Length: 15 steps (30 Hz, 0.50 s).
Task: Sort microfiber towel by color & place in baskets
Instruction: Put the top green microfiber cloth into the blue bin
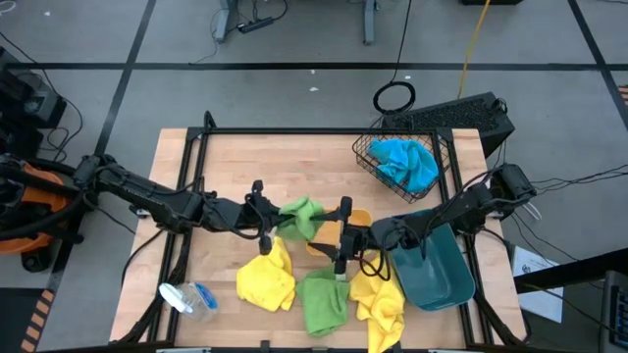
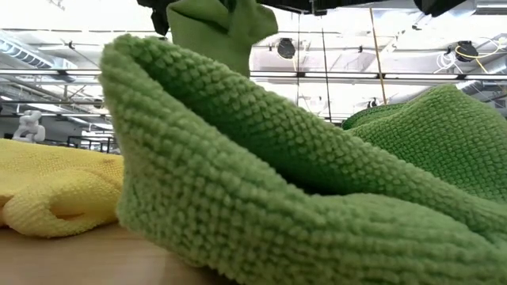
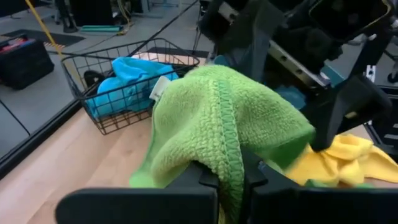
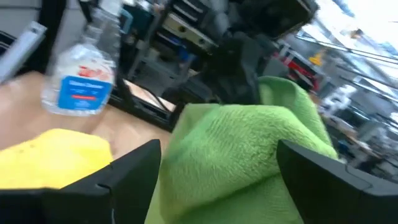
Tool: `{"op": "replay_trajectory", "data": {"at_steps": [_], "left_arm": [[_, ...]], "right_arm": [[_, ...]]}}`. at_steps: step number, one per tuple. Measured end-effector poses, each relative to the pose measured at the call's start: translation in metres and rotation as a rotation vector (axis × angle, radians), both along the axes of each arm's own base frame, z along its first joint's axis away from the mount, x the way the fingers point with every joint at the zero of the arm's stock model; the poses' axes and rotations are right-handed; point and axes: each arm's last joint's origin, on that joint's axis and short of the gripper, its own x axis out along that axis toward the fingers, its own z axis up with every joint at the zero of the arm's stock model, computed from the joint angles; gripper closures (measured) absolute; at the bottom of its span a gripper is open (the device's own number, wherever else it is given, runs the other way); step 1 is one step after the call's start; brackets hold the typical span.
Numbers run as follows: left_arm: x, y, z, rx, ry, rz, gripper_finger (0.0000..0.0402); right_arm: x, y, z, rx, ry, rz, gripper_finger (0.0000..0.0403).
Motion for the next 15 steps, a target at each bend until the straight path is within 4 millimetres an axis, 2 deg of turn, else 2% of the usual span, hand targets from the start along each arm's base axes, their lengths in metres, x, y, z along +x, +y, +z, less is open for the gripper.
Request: {"op": "replay_trajectory", "data": {"at_steps": [6, 11, 15], "left_arm": [[0.0, -0.001, 0.001, -0.016, -0.009, -0.041, 0.0393], [0.002, -0.002, -0.001, -0.024, 0.001, -0.057, 0.0393], [0.006, -0.004, -0.007, -0.023, 0.028, -0.084, 0.0393]], "right_arm": [[0.01, -0.009, -0.009, -0.009, -0.016, -0.031, 0.0089], [0.027, -0.023, -0.014, 0.061, -0.014, -0.088, 0.0089], [0.042, -0.027, -0.02, 0.061, -0.003, -0.101, 0.0089]]}}
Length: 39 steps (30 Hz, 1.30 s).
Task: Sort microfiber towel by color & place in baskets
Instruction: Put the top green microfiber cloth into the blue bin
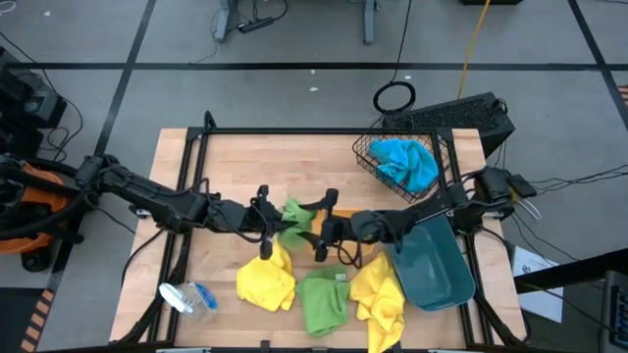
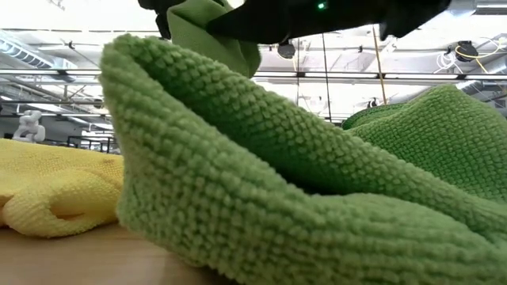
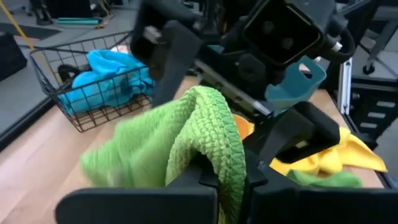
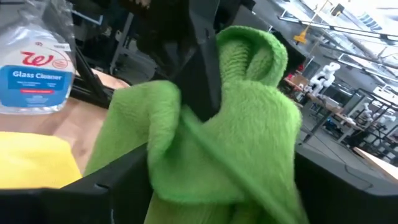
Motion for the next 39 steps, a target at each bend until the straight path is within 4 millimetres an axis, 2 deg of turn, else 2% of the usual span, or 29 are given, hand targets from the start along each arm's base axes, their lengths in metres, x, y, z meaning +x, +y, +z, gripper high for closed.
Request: {"op": "replay_trajectory", "data": {"at_steps": [4, 7, 13, 19, 21, 25, 28, 33, 39], "left_arm": [[0.002, -0.001, -0.003, 0.026, 0.012, -0.013, 0.0393], [0.002, -0.001, -0.002, 0.027, 0.008, -0.017, 0.0393], [0.0, -0.006, 0.0, 0.069, -0.005, -0.056, 0.0373], [-0.002, -0.014, -0.001, 0.083, -0.003, -0.073, 0.0298], [-0.003, -0.016, 0.0, 0.099, -0.003, -0.087, 0.0269], [-0.006, -0.023, 0.001, 0.148, -0.015, -0.127, 0.0224], [-0.008, -0.027, 0.002, 0.173, -0.024, -0.141, 0.0206], [-0.01, -0.029, 0.003, 0.177, -0.025, -0.145, 0.0201], [-0.006, -0.03, -0.002, 0.176, -0.011, -0.137, 0.0201]], "right_arm": [[0.012, 0.0, -0.005, -0.005, 0.02, -0.004, 0.0095], [0.017, 0.001, -0.009, -0.011, 0.049, -0.001, 0.0123], [0.019, 0.002, -0.007, 0.011, 0.06, -0.007, 0.0235], [0.016, 0.007, -0.006, -0.021, 0.087, 0.005, 0.0361], [0.012, 0.01, -0.001, -0.034, 0.099, 0.011, 0.0386], [-0.001, 0.016, 0.017, -0.035, 0.118, -0.006, 0.0376], [-0.012, 0.018, 0.03, -0.045, 0.148, -0.043, 0.0367], [-0.035, 0.022, 0.057, -0.059, 0.141, -0.098, 0.038], [-0.06, 0.022, 0.099, -0.027, 0.01, -0.085, 0.0381]]}}
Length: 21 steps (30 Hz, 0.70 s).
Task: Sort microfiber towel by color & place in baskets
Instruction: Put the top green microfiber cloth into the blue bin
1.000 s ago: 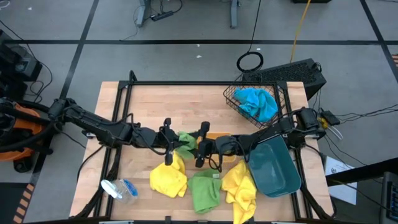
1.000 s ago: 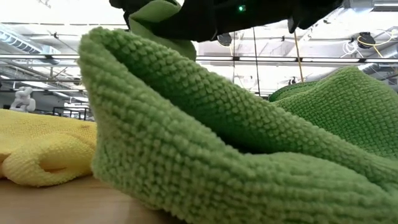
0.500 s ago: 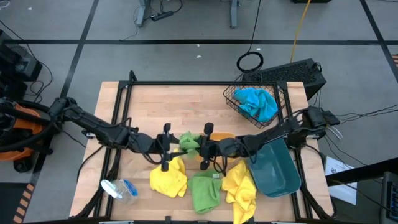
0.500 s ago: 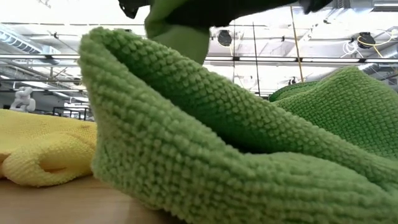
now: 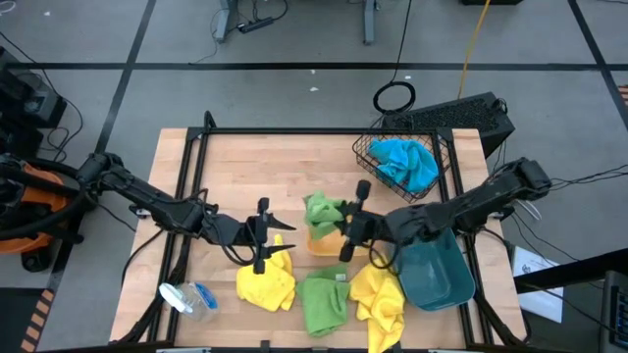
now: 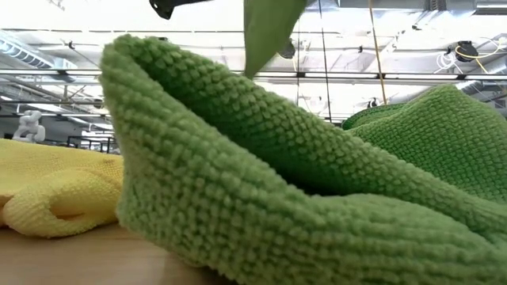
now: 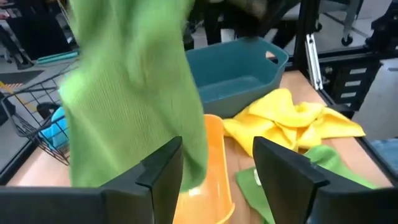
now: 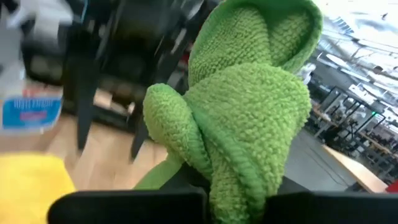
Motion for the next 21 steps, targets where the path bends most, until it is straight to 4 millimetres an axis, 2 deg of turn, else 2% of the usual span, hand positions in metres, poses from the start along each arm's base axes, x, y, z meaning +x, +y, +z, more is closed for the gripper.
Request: {"op": "replay_trajectory", "data": {"at_steps": [5, 12, 17, 21], "left_arm": [[0.015, -0.001, -0.007, 0.004, -0.046, 0.018, 0.0201], [0.04, 0.003, -0.019, 0.075, -0.125, 0.044, 0.02], [0.054, 0.017, -0.028, 0.164, -0.139, 0.126, 0.0202], [0.057, 0.029, -0.025, 0.167, -0.178, 0.244, 0.0233]], "right_arm": [[-0.011, -0.003, 0.017, 0.037, -0.076, 0.006, 0.038], [-0.01, -0.003, 0.016, 0.132, -0.1, 0.003, 0.038], [-0.011, 0.002, 0.016, 0.158, -0.103, 0.023, 0.038], [-0.014, 0.01, 0.013, 0.173, -0.078, 0.061, 0.038]]}}
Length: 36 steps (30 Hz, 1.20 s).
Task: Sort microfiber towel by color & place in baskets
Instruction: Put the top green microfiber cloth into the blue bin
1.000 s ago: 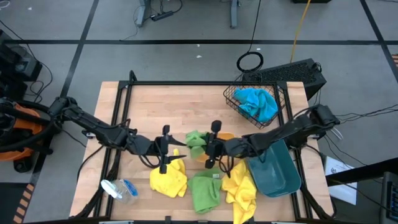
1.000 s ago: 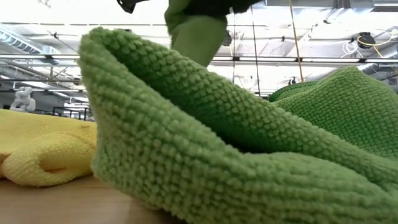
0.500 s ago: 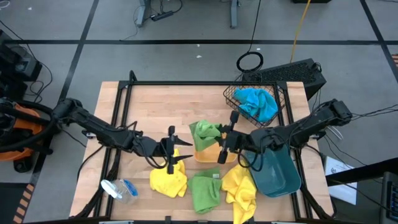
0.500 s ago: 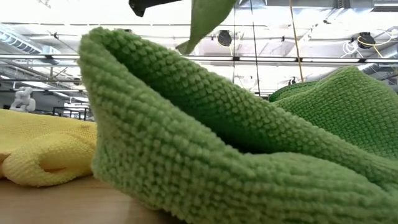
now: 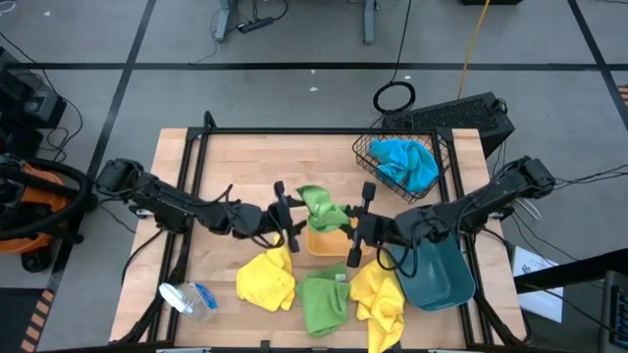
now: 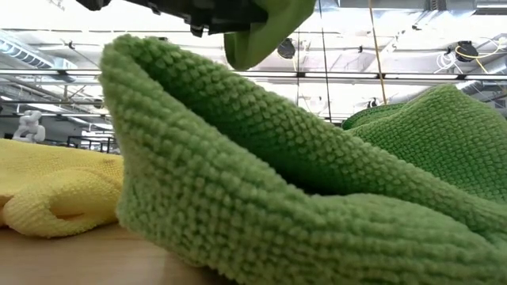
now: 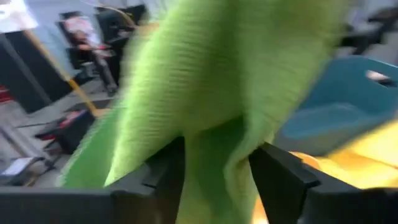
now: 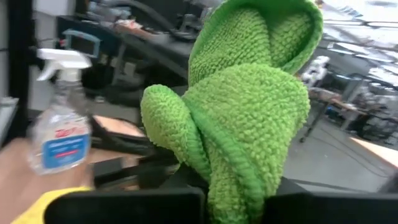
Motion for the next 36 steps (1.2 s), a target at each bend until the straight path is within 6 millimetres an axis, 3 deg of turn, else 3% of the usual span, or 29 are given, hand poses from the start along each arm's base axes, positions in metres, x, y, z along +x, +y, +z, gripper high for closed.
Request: {"op": "replay_trajectory", "data": {"at_steps": [7, 16, 20, 30, 33, 36], "left_arm": [[-0.002, -0.003, 0.011, 0.02, -0.083, -0.013, 0.0384], [-0.009, -0.026, 0.024, 0.125, -0.185, -0.083, 0.0395], [-0.012, -0.035, 0.025, 0.182, -0.184, -0.111, 0.0397], [-0.013, -0.039, 0.024, 0.215, -0.17, -0.167, 0.0396], [-0.012, -0.039, 0.021, 0.225, -0.147, -0.206, 0.0396], [-0.011, -0.038, 0.019, 0.231, -0.13, -0.247, 0.0396]], "right_arm": [[-0.004, 0.01, -0.008, 0.016, 0.066, 0.044, 0.038], [-0.006, 0.01, -0.02, 0.075, 0.169, 0.034, 0.0368], [-0.007, 0.01, -0.023, 0.07, 0.199, 0.029, 0.0315], [0.007, 0.015, -0.039, -0.091, 0.231, -0.032, 0.0105], [0.013, 0.015, -0.042, -0.144, 0.227, -0.039, 0.0069], [0.016, 0.017, -0.043, -0.193, 0.221, -0.03, 0.0058]]}}
